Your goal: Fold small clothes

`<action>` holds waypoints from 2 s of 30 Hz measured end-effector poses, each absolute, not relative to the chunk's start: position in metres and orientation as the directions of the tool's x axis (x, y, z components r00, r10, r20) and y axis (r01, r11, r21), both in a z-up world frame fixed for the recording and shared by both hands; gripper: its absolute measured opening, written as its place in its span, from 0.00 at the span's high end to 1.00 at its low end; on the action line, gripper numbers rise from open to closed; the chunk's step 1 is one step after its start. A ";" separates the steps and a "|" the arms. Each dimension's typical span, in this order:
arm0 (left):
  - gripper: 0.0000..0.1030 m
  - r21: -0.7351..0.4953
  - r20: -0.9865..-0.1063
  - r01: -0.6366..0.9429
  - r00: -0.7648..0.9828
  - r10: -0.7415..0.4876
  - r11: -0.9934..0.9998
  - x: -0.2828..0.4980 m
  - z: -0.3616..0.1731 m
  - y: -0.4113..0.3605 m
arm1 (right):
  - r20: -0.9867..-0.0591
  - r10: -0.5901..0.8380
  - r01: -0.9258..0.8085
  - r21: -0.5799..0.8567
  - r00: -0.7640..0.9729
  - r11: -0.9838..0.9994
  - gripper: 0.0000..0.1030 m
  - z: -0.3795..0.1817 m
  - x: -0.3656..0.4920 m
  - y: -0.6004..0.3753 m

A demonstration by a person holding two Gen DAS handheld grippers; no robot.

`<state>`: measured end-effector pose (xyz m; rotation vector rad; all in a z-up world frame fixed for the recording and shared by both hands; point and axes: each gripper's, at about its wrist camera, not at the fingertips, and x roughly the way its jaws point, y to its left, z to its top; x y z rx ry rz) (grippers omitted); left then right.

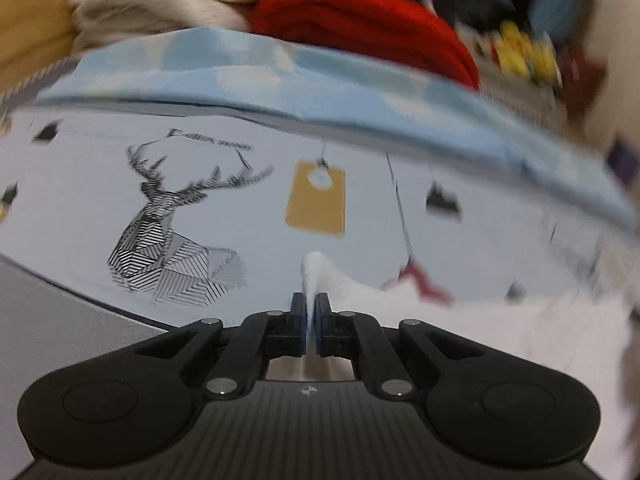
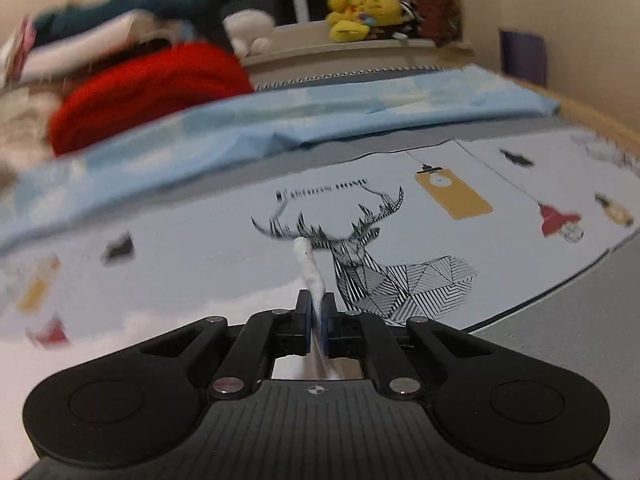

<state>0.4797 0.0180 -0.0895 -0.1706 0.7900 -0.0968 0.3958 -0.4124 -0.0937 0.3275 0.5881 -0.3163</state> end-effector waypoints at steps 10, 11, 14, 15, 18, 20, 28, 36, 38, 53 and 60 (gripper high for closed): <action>0.94 -0.235 -0.730 -0.062 0.670 -0.134 0.970 0.495 -0.111 0.047 | -0.704 -0.118 0.536 0.410 0.701 0.738 0.91 -0.141 0.400 -0.458; 0.85 -0.237 -0.732 -0.058 0.667 -0.139 0.970 0.494 -0.110 0.047 | -0.699 -0.128 0.540 0.409 0.704 0.736 0.86 -0.139 0.399 -0.457; 0.35 -0.239 -0.730 -0.050 0.668 -0.145 0.970 0.489 -0.100 0.048 | -0.663 -0.182 0.548 0.400 0.727 0.735 0.42 -0.121 0.390 -0.459; 0.23 -0.231 -0.717 -0.039 0.682 -0.143 0.972 0.483 -0.094 0.050 | -0.638 -0.229 0.561 0.384 0.735 0.734 0.33 -0.112 0.384 -0.459; 0.17 -0.202 -0.687 0.025 0.708 -0.160 0.979 0.459 -0.076 0.054 | -0.607 -0.257 0.539 0.343 0.752 0.769 0.34 -0.091 0.369 -0.459; 0.17 -0.203 -0.685 0.063 0.704 -0.188 0.977 0.434 -0.069 0.060 | -0.606 -0.222 0.506 0.347 0.763 0.790 0.34 -0.079 0.352 -0.457; 0.17 -0.224 -0.730 0.127 0.636 -0.252 0.966 0.326 -0.066 0.056 | -0.632 -0.083 0.410 0.392 0.771 0.823 0.32 -0.056 0.248 -0.422; 0.17 -0.219 -0.782 0.111 0.574 -0.243 0.969 0.293 -0.099 0.042 | -0.738 -0.102 0.416 0.255 0.667 0.873 0.34 -0.094 0.214 -0.410; 0.17 -0.204 -0.788 0.117 0.570 -0.234 0.972 0.296 -0.104 0.036 | -0.745 -0.117 0.414 0.227 0.657 0.882 0.36 -0.100 0.215 -0.409; 0.94 -0.253 -0.835 0.099 0.480 -0.270 0.962 0.312 -0.127 0.056 | -0.788 -0.101 0.430 0.219 0.607 0.876 0.96 -0.120 0.220 -0.417; 0.47 -0.197 -0.841 0.057 0.503 -0.198 0.979 0.303 -0.115 0.062 | -0.811 -0.116 0.479 0.217 0.573 0.851 0.67 -0.124 0.221 -0.420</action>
